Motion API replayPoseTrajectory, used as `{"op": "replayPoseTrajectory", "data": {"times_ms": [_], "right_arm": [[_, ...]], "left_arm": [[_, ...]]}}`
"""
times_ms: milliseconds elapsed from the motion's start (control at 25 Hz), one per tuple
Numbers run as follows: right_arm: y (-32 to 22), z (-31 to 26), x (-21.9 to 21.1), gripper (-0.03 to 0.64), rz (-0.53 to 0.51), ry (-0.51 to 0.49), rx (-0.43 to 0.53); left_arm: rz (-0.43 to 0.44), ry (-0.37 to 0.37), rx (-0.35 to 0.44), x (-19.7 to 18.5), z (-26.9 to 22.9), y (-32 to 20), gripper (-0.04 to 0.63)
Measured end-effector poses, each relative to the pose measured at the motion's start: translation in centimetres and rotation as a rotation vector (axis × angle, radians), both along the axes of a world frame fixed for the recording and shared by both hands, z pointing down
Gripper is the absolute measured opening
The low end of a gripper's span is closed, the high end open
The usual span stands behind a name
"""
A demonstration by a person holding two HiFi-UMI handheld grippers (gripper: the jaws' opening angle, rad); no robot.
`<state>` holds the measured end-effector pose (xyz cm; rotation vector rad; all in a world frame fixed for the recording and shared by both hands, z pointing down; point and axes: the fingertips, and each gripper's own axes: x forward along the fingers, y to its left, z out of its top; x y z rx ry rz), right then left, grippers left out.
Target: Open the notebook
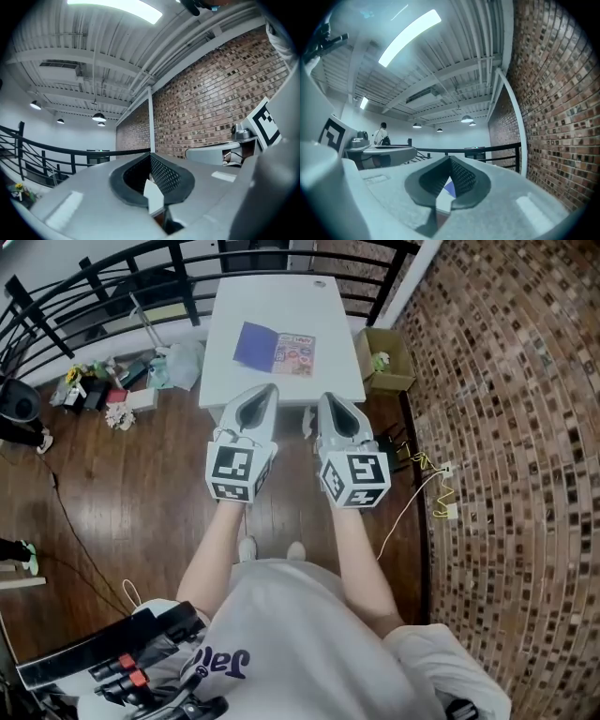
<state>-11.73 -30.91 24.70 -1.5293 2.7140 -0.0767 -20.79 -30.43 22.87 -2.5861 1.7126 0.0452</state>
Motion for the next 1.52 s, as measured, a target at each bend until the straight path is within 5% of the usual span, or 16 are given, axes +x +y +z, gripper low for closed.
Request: {"op": "replayPoseTrajectory", "data": {"times_ms": [1520], "right_arm": [[0.3, -1.2, -4.5, -0.009, 0.011, 0.093, 0.051]], "left_arm": [[-0.010, 0.034, 0.047, -3.9, -2.0, 0.1, 0.015]]}}
